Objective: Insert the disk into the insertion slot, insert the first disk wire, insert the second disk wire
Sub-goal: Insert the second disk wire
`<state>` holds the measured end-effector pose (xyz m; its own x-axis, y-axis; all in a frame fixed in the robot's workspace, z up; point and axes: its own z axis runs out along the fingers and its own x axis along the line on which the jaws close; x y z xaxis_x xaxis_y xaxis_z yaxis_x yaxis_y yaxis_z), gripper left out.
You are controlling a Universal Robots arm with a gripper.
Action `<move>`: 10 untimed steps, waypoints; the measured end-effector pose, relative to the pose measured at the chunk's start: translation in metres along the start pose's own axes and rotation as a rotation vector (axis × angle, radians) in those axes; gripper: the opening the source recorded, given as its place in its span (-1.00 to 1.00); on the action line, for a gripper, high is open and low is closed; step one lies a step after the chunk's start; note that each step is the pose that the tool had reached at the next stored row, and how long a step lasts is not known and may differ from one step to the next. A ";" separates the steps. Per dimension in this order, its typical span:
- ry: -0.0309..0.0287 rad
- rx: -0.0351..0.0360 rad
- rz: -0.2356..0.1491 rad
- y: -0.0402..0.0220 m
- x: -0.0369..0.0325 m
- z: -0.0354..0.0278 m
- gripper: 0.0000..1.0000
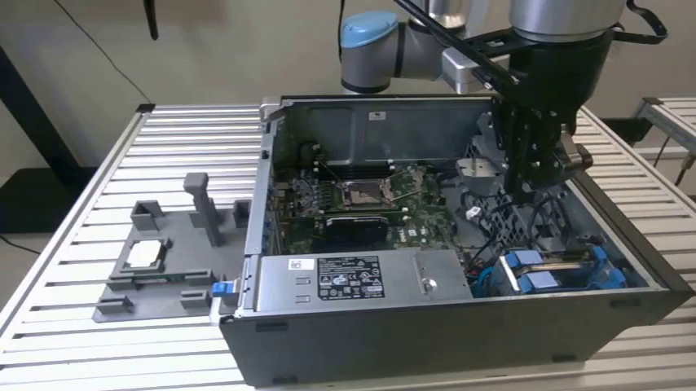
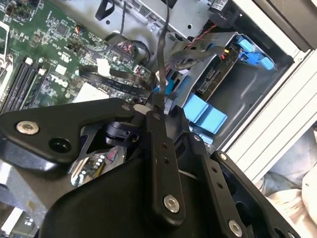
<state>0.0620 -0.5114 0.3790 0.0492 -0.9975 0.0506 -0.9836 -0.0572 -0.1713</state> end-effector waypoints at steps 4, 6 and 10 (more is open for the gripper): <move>0.0002 0.0007 -0.001 0.0001 0.0000 0.0002 -0.45; 0.0017 0.0023 -0.002 0.0002 -0.0001 0.0005 -0.45; 0.0105 0.0089 -0.003 0.0004 -0.0001 0.0012 -0.45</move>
<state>0.0618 -0.5114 0.3777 0.0501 -0.9969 0.0614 -0.9818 -0.0604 -0.1799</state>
